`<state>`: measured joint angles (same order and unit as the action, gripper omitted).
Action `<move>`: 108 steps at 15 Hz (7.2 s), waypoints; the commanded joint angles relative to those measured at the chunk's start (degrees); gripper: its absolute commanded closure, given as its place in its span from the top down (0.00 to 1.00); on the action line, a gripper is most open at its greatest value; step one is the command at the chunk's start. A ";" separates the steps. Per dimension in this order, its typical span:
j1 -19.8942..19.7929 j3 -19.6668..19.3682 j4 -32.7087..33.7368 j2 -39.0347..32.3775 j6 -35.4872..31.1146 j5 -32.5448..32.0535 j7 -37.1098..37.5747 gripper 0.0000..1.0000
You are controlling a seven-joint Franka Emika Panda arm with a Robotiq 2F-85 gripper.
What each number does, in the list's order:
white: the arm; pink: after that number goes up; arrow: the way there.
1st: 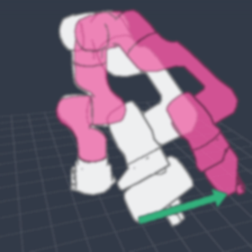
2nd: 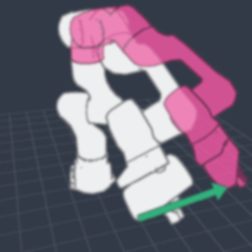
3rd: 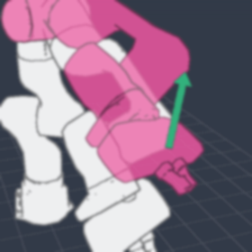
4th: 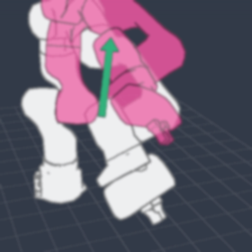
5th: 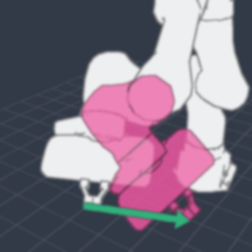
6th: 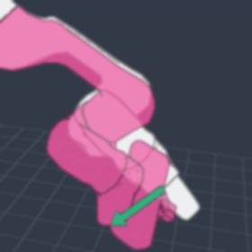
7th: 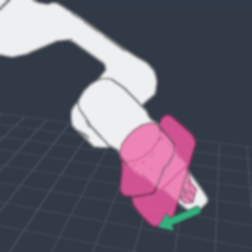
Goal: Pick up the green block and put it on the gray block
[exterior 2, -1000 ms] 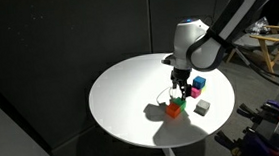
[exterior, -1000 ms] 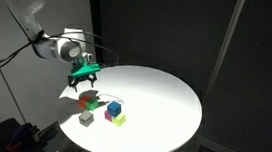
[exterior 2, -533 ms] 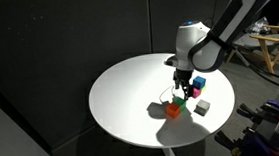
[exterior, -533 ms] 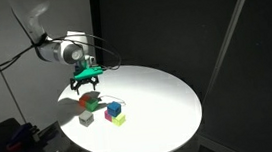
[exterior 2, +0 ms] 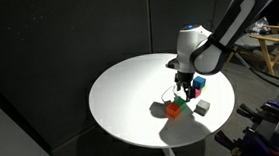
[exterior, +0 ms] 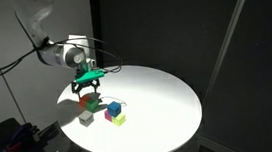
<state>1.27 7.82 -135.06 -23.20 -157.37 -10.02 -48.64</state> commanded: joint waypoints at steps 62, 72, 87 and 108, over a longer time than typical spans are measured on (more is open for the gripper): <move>-1.07 -1.28 4.53 -5.60 -1.09 -7.13 1.34 0.29; -1.26 -0.59 2.99 0.43 2.55 -6.50 0.81 0.29; -0.69 -1.60 -5.07 13.67 7.19 -4.73 5.67 0.29; 0.63 -3.83 -11.46 21.82 12.79 2.74 45.54 0.29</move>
<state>0.88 4.13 -146.08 -2.66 -145.76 -10.47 -5.67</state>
